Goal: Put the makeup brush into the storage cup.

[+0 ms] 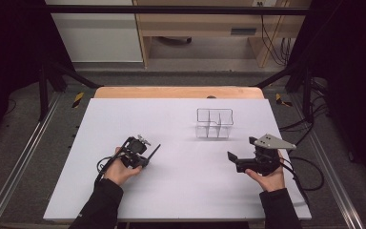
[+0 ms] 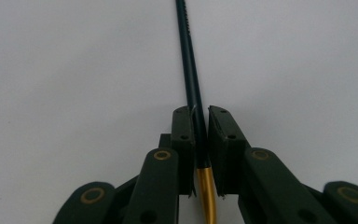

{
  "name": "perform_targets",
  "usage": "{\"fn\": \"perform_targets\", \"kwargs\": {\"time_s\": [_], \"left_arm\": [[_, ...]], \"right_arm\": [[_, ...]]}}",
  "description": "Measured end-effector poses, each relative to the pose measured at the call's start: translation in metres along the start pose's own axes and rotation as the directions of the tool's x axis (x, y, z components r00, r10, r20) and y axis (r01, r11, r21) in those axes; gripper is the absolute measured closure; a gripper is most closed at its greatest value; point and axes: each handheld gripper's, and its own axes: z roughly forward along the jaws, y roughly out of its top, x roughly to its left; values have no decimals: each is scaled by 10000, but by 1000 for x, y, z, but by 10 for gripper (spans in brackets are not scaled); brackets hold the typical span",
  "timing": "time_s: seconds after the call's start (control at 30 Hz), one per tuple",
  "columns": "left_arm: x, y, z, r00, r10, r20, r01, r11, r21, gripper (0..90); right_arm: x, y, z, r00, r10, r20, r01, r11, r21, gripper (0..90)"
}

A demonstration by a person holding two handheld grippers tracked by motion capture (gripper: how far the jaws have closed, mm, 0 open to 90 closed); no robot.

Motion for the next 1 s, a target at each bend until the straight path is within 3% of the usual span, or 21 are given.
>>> {"fn": "perform_targets", "kwargs": {"time_s": [0.53, 1.0], "left_arm": [[-1, 1, -1, 9988, 483, -3, -483, 9988, 106, 825], [-8, -1, -28, 9957, 916, 144, -891, 9882, -1245, 827]], "right_arm": [[0, 0, 1, 10000, -4, -78, 5, 9999, 107, 35], [4, 0, 4, 9996, -265, -83, 267, 9993, 250, 36]]}}
